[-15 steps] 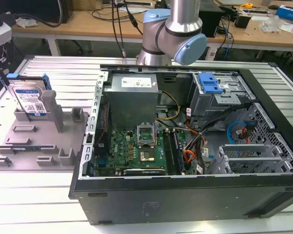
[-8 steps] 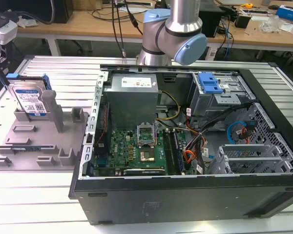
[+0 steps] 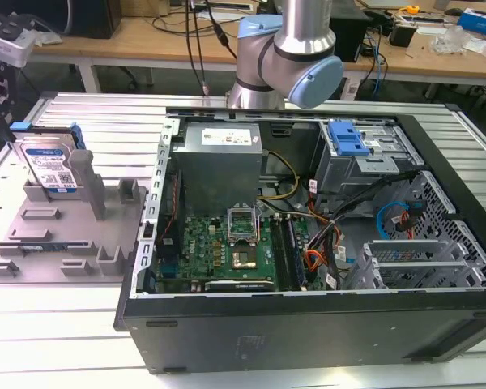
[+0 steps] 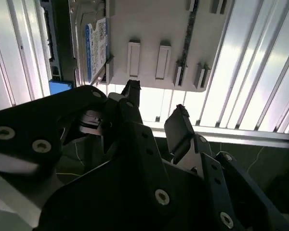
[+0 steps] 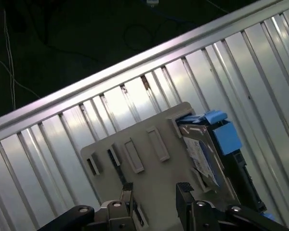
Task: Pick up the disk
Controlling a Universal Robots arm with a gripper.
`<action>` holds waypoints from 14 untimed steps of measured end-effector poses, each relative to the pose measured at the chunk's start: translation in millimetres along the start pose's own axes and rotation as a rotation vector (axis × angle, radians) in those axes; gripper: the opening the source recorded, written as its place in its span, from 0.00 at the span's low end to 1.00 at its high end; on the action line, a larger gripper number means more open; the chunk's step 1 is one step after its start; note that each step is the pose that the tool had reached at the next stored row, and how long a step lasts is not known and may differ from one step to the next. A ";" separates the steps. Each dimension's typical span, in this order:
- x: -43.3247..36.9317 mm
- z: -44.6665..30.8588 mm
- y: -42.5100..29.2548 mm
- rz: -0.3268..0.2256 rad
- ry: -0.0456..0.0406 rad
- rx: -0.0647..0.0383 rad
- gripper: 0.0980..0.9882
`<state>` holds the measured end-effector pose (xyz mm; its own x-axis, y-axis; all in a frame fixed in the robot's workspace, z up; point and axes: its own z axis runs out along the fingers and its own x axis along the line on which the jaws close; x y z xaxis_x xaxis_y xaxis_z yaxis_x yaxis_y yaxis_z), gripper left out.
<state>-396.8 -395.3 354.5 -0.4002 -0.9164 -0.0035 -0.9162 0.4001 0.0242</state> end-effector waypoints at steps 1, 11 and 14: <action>0.0 0.4 0.0 -0.027 0.0007 0.001 0.43; -0.3 4.0 -0.4 -0.219 -0.0020 0.032 0.43; -1.2 5.2 -1.7 -0.256 -0.0015 0.032 0.43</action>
<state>-394.9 -394.8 349.2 -0.1553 -0.9878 -0.0069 -0.9878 0.1553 -0.0093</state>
